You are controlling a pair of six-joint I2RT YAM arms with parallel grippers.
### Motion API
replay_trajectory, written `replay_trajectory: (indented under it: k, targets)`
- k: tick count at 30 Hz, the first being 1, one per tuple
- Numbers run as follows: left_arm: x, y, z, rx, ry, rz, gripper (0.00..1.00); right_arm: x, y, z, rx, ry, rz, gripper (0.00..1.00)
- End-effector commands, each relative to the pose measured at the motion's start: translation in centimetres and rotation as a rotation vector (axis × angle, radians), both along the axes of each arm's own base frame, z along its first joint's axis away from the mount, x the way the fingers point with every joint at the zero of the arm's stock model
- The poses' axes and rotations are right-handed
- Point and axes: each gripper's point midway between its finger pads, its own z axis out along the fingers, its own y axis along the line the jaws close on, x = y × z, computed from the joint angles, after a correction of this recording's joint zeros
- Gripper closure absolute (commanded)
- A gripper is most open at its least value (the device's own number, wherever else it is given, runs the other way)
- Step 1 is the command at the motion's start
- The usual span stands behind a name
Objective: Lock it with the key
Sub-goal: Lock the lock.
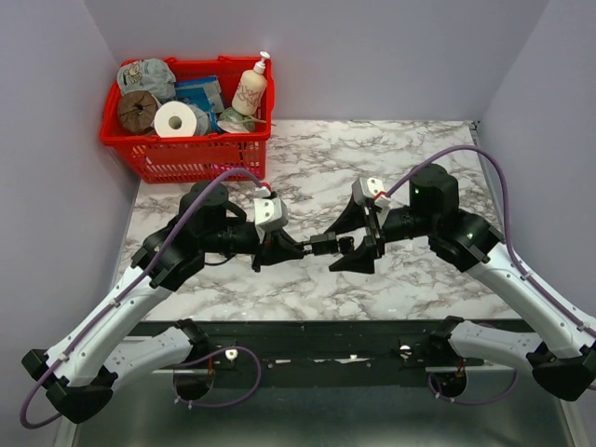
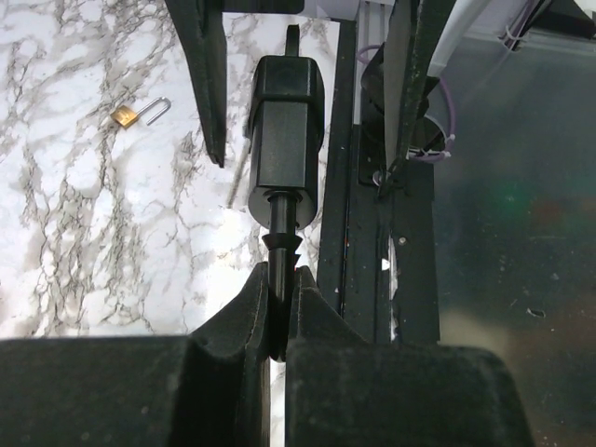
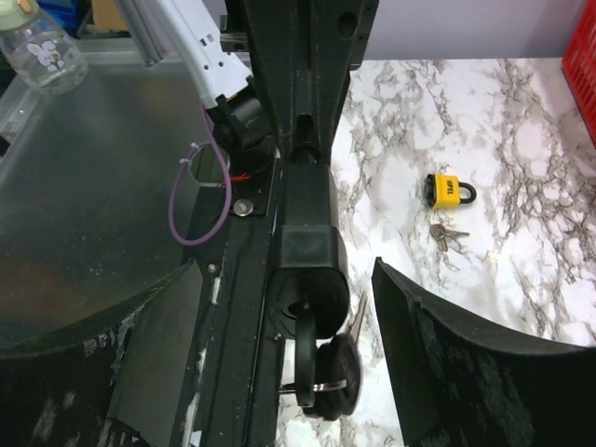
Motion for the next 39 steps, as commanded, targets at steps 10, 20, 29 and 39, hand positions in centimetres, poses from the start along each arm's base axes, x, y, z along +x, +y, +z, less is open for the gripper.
replay_trajectory:
  k: [10, 20, 29, 39]
  targets:
    - [-0.1, -1.1, 5.0, -0.143, -0.061, -0.041, 1.00, -0.4, 0.7, 0.5, 0.042, 0.008, 0.062, 0.42]
    - [0.0, -1.2, 5.2, -0.158, -0.030, -0.026, 1.00, -0.4, 0.8, 0.2, 0.031, 0.033, 0.058, 0.47]
    - [0.0, -1.2, 5.4, -0.162, -0.025, -0.024, 1.00, -0.2, 0.8, -0.3, 0.017, 0.051, 0.049, 0.50]
    - [0.5, -1.2, 5.1, -0.155, -0.016, 0.007, 1.00, -0.2, 0.9, -0.3, 0.011, 0.065, 0.051, 0.99]
